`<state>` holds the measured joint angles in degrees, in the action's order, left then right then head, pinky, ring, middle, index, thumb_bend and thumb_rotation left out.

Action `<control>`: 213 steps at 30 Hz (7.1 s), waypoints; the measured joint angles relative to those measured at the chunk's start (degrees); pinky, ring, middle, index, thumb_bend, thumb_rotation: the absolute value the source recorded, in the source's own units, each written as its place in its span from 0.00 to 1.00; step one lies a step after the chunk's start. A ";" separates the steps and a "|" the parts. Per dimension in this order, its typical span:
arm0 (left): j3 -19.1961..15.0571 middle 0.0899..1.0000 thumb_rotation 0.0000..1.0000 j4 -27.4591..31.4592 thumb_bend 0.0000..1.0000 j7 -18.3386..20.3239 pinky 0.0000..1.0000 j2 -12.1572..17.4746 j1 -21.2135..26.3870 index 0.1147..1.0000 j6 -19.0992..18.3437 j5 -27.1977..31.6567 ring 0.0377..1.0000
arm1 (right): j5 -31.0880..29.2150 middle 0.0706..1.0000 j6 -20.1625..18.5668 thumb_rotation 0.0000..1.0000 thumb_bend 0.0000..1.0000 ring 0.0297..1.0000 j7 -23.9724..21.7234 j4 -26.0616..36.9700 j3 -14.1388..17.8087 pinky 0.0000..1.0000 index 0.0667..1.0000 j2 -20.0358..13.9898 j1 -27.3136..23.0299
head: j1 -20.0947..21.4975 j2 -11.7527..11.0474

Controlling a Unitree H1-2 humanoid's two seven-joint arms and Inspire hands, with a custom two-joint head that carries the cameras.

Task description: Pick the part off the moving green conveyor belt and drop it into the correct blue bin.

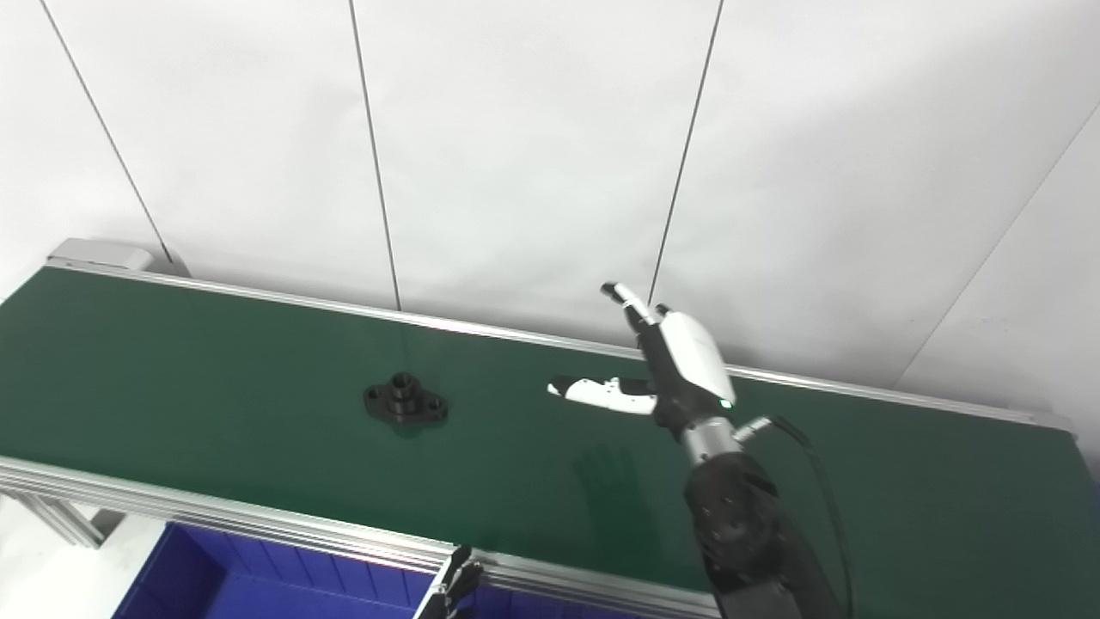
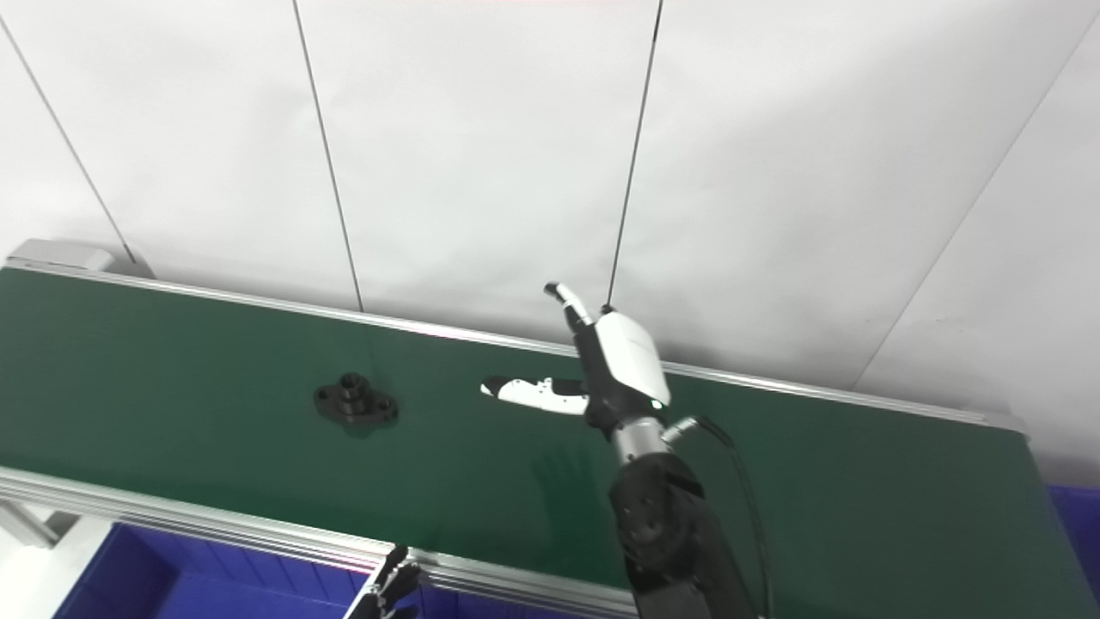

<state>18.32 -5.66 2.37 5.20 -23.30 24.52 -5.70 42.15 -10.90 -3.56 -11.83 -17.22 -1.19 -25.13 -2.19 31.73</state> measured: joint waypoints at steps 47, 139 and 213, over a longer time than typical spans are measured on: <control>5.79 0.99 0.92 7.47 0.96 -2.64 0.87 -2.50 -7.09 1.00 0.03 -3.50 0.96 | 9.41 0.77 -2.57 0.62 1.00 0.60 4.28 -29.84 -24.62 0.44 0.86 4.28 -14.44 | -1.85 3.69; -8.13 0.99 0.91 26.76 0.92 9.19 0.95 6.38 -7.13 1.00 -17.81 12.77 0.98 | 37.60 0.43 -8.97 0.00 0.52 0.21 -18.94 41.05 -2.72 0.17 0.45 -2.30 51.33 | 27.51 23.47; -9.78 1.00 0.98 18.72 1.00 7.49 0.90 1.90 -10.30 1.00 -2.95 6.30 0.96 | -25.48 1.00 34.56 1.00 1.00 1.00 16.77 25.72 -2.53 0.97 1.00 -1.93 66.67 | 14.50 14.59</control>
<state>8.55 13.05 9.86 7.10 -33.61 21.57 0.61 16.67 23.66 13.21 13.90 -19.75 -3.12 41.54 12.31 46.32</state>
